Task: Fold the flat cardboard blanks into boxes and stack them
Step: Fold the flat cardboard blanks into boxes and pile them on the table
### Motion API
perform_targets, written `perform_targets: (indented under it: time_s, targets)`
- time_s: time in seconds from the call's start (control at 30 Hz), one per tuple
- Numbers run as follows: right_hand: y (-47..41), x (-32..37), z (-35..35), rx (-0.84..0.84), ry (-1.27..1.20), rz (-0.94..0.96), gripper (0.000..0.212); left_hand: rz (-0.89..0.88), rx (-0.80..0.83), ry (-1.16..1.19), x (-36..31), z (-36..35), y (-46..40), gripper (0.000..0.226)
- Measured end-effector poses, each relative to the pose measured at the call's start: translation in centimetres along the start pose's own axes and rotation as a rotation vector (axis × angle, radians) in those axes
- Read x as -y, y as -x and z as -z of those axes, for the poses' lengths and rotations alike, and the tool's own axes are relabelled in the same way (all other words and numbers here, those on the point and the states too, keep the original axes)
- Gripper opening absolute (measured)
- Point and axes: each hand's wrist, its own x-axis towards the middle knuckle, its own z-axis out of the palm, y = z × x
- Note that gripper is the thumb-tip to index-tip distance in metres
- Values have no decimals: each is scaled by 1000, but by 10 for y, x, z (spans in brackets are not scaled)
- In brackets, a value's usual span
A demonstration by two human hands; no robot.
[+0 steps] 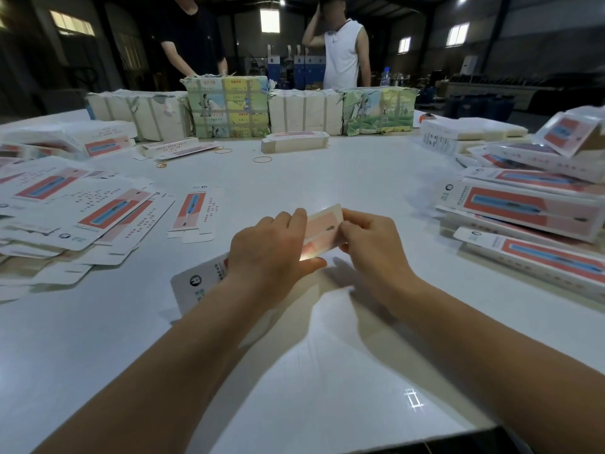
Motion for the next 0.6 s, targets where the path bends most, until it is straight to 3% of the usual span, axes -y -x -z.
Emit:
perform_targets:
  time_s: [0.13, 0.33, 0.37, 0.47, 0.5, 0.6]
  targets:
    - [8, -2, -6, 41, 210, 174, 27, 52, -5, 7, 0, -1, 0, 70]
    - [5, -7, -8, 151, 331, 185, 12, 60, 74, 38, 10, 3, -2, 55]
    - [3, -8, -7, 191, 342, 188, 23, 72, 110, 103, 13, 6, -2, 52]
    - [-6, -8, 2, 343, 617, 375, 85, 49, 215, 311, 23, 15, -3, 46]
    - [-8, -7, 5, 391, 749, 475, 93, 31, 274, 352, 25, 17, -2, 45]
    - [-10, -6, 7, 509, 1024, 585, 83, 3, 371, 399, 29, 14, 0, 44]
